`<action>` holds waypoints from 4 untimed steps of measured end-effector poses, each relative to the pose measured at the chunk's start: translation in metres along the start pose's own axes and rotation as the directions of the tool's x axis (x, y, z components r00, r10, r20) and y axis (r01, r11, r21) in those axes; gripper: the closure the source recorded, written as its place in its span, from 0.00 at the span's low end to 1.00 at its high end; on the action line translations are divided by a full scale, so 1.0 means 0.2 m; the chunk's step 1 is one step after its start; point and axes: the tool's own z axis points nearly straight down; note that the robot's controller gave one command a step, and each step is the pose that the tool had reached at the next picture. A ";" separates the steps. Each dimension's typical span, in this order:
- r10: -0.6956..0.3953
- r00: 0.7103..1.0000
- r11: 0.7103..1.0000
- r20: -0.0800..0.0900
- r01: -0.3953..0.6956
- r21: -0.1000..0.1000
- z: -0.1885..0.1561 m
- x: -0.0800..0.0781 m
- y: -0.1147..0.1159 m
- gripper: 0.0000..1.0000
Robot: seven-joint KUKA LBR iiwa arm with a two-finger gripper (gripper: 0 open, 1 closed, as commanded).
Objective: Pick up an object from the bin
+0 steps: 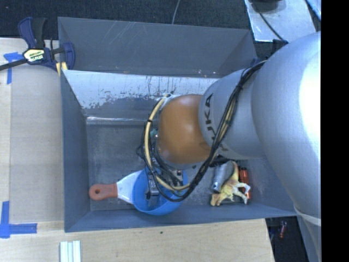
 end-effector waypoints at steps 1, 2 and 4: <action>-0.403 0.915 0.915 -0.012 0.403 -0.004 0.03 0.07 -0.44 1.00; -0.403 0.915 0.915 -0.012 0.403 -0.004 0.03 0.07 -0.44 1.00; -0.401 0.916 0.916 -0.006 0.401 -0.004 -0.14 0.06 -0.44 1.00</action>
Offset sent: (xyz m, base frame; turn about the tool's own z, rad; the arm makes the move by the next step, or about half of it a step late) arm 0.0000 0.0000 0.0000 0.0000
